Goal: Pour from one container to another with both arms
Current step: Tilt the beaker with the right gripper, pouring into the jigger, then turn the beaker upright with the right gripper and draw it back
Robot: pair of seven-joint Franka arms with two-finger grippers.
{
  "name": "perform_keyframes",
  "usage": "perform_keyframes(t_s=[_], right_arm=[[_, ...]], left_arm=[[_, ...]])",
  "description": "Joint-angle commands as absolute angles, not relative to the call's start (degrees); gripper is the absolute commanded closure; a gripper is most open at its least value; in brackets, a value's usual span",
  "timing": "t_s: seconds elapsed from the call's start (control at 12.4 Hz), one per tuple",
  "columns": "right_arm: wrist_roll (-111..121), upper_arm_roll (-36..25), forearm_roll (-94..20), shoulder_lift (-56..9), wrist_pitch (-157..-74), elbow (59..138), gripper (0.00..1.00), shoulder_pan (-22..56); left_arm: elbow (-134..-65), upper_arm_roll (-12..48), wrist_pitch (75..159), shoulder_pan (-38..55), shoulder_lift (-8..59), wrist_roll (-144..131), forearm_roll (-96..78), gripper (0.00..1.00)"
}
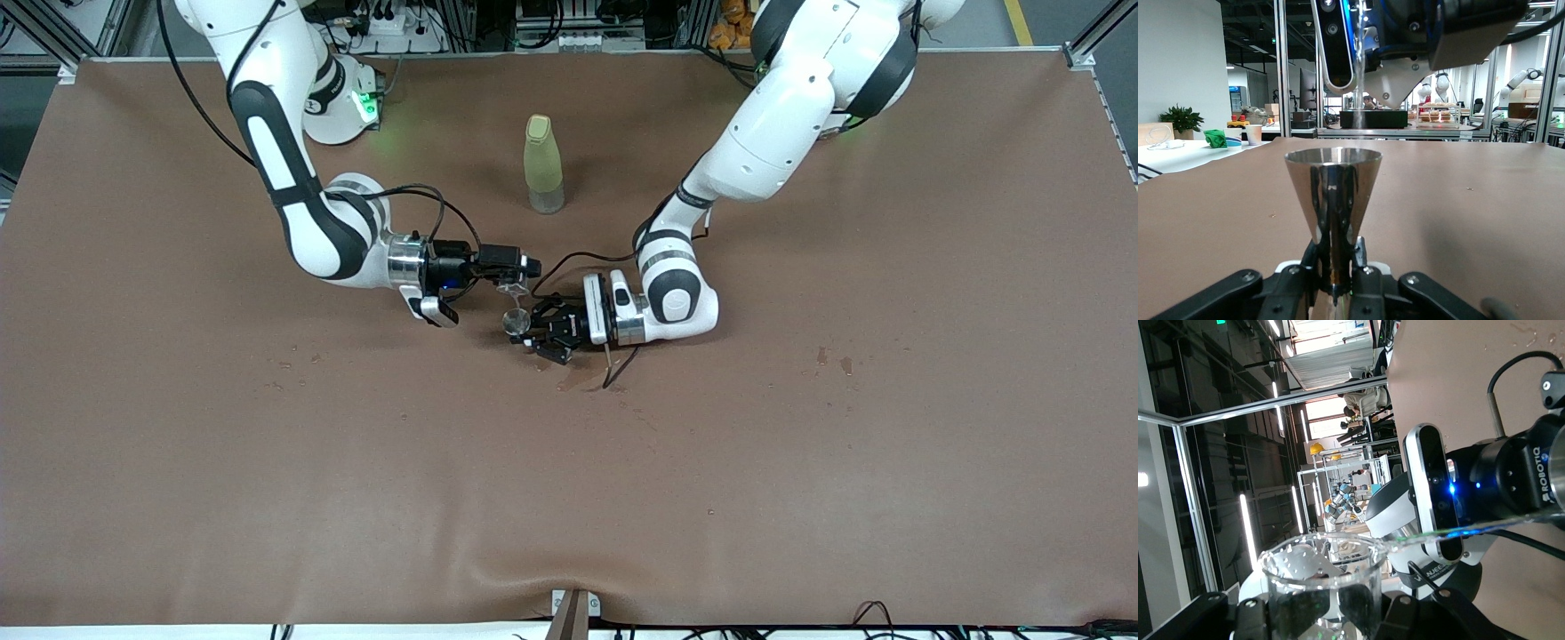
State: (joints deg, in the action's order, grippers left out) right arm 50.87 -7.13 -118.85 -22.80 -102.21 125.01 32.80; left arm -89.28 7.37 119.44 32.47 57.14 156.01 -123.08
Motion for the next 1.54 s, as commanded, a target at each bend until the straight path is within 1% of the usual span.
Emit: perform_keyframes(t_s=[0.0, 0.4, 0.65, 0.89, 0.97, 1.21, 1.46], right_arm=[[47.64, -7.29, -120.06, -21.62, -102.74, 124.89, 1.00, 33.31], [41.23, -7.29, -120.23, -21.71, -103.18, 123.75, 1.00, 32.87], [40.52, -7.29, -120.32, -21.97, -103.36, 123.22, 1.00, 32.61], [41.30, -7.47, -120.06, -21.97, -103.18, 122.96, 1.00, 32.61], [42.96, -7.73, -118.75, -21.80, -102.84, 122.52, 1.00, 32.61], [56.65, -10.01, -108.40, -20.75, -102.39, 121.20, 1.00, 31.20], [71.49, -14.31, -100.05, -20.04, -97.31, 120.32, 1.00, 30.32]], left_arm=[[-90.44, 7.73, 118.65, 32.08, 56.43, 160.49, -125.24, 1.00], [-91.40, 7.73, 118.65, 31.99, 55.99, 160.58, -125.16, 1.00], [-94.38, 7.82, 118.65, 31.91, 54.23, 160.58, -125.16, 1.00], [-95.71, 7.82, 117.78, 31.91, 53.61, 161.37, -125.16, 1.00], [-95.71, 7.82, 117.69, 31.90, 53.61, 161.37, -125.16, 1.00], [-95.19, 8.87, 117.51, 29.80, 53.00, 160.84, -125.16, 1.00], [-95.19, 11.16, 117.51, 24.80, 50.90, 156.91, -124.28, 1.00]])
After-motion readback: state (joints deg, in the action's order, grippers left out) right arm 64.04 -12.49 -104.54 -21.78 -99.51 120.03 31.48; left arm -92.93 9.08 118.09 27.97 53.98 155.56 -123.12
